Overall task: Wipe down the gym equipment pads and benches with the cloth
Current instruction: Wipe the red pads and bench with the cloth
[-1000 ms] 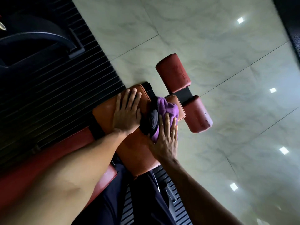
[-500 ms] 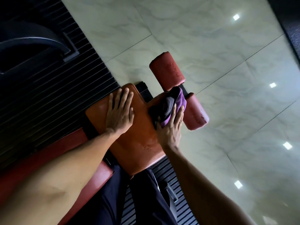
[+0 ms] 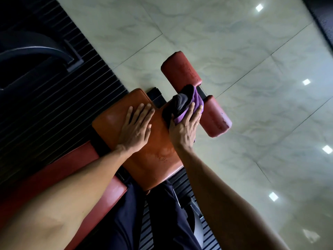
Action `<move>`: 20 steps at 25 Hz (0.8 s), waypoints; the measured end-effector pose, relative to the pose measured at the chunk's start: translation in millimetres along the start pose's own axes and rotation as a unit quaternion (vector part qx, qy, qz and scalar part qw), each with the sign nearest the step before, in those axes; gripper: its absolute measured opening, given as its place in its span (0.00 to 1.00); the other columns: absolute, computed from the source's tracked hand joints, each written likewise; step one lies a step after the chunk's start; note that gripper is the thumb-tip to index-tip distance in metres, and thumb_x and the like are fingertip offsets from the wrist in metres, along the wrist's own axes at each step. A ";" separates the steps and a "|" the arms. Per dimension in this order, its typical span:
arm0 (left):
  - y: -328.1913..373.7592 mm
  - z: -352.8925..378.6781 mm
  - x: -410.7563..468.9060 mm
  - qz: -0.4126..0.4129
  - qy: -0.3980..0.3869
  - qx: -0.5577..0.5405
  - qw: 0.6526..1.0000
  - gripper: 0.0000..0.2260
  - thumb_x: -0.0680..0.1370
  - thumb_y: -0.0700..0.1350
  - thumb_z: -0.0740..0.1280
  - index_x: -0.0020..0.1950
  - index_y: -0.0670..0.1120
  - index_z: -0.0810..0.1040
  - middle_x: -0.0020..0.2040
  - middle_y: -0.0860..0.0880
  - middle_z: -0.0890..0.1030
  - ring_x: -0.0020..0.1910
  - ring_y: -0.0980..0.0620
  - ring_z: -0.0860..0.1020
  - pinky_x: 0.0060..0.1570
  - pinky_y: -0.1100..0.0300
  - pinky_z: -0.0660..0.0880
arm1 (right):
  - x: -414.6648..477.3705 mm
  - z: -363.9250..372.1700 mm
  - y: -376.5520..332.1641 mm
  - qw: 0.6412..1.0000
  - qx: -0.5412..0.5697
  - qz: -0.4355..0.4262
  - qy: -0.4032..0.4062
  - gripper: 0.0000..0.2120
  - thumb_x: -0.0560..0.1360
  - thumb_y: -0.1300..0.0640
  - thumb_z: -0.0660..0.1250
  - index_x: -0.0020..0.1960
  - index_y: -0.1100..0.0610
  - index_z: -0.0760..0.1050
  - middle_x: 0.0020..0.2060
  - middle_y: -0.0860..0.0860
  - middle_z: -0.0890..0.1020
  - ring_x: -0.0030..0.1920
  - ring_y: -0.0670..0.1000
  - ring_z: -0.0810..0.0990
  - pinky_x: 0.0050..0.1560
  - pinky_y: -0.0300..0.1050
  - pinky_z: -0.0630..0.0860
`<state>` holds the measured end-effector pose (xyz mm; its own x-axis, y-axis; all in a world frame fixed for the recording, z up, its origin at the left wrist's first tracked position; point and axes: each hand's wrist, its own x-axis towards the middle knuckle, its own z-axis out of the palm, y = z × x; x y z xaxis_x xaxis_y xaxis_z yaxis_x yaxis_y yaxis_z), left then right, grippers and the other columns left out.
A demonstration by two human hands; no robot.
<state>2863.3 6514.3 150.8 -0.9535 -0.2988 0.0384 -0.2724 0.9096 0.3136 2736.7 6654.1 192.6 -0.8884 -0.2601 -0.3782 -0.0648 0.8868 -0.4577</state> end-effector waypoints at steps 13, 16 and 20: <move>-22.4 -0.5 -15.5 0.080 -0.043 0.013 0.996 0.25 0.85 0.52 0.53 0.80 0.42 0.63 0.80 0.42 0.63 0.79 0.41 0.61 0.77 0.38 0.56 | -139.5 38.7 -0.9 0.991 -0.092 -0.071 -0.066 0.35 0.80 0.47 0.54 0.83 0.59 0.51 0.82 0.61 0.47 0.82 0.61 0.45 0.81 0.59 0.51; -24.9 -6.5 -14.8 0.096 -0.037 -0.025 0.994 0.23 0.86 0.49 0.55 0.80 0.43 0.63 0.81 0.43 0.61 0.80 0.42 0.58 0.77 0.38 0.54 | -160.3 29.7 43.4 0.987 -0.133 -0.075 -0.047 0.36 0.78 0.52 0.63 0.83 0.58 0.54 0.82 0.59 0.50 0.82 0.61 0.52 0.79 0.59 0.59; -17.5 -4.9 -23.0 0.132 -0.060 -0.031 0.989 0.25 0.85 0.49 0.56 0.81 0.43 0.61 0.82 0.44 0.60 0.81 0.43 0.56 0.77 0.35 0.51 | -126.1 11.5 36.1 0.986 -0.077 0.132 -0.062 0.46 0.77 0.45 0.66 0.84 0.53 0.42 0.83 0.56 0.40 0.83 0.59 0.45 0.82 0.56 0.48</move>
<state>2890.6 6503.9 149.1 -0.9998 -0.0138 0.0158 -0.0071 0.9307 0.3657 2851.6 6714.6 214.5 -0.8212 -0.0487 -0.5686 0.0850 0.9748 -0.2062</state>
